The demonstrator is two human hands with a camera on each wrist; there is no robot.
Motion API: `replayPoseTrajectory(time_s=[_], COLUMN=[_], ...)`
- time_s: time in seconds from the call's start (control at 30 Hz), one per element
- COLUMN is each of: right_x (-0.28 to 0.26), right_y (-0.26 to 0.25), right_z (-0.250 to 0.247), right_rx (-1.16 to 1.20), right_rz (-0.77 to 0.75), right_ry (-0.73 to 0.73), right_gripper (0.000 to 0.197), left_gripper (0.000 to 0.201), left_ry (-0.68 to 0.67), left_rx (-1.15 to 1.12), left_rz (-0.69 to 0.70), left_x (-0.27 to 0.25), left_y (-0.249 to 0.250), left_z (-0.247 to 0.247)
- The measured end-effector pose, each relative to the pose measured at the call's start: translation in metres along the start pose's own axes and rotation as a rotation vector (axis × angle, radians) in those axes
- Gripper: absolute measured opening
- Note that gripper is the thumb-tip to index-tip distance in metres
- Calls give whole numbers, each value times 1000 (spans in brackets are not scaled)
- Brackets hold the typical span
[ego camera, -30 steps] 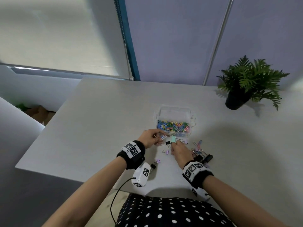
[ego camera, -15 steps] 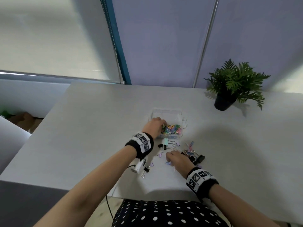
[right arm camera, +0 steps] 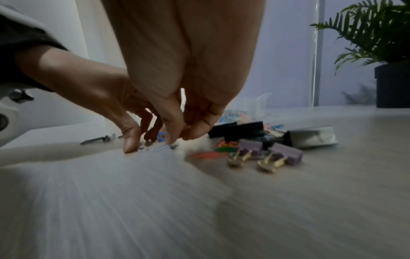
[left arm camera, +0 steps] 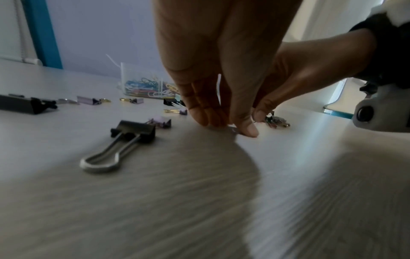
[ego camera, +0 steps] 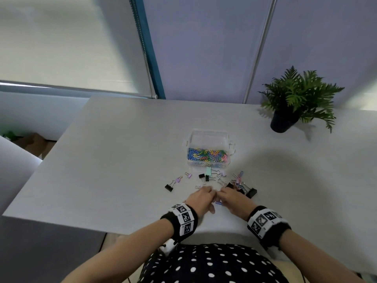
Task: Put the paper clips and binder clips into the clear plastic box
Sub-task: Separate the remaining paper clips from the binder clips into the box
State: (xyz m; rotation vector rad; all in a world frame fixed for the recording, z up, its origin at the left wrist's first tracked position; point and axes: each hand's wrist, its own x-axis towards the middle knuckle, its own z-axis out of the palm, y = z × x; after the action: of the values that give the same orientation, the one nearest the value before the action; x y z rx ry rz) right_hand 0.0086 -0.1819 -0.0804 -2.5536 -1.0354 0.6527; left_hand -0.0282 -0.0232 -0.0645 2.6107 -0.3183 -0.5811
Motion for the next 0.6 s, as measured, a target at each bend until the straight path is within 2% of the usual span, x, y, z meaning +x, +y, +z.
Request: replayPoseTrajectory(time_s=[0.17, 0.27, 0.43, 0.53, 0.6], right_x=[-7, -9, -15, -22, -24], right_y=[1, 3, -5, -10, -8], right_z=[1, 3, 10, 8, 6], right_rx=[-32, -39, -51, 43, 126], right_rz=[-52, -54, -35, -69, -68], right_ry=[23, 46, 82, 39, 45], right_gripper=[20, 20, 17, 20, 20], left_gripper=[22, 20, 9, 21, 25], left_ry=[-23, -45, 53, 86, 24], left_rx=[-192, -111, 77, 79, 143], left_rz=[-102, -92, 40, 97, 141], left_x=[2, 8, 28, 52, 62], left_y=[5, 7, 14, 20, 24], left_z=[-5, -11, -36, -46, -45])
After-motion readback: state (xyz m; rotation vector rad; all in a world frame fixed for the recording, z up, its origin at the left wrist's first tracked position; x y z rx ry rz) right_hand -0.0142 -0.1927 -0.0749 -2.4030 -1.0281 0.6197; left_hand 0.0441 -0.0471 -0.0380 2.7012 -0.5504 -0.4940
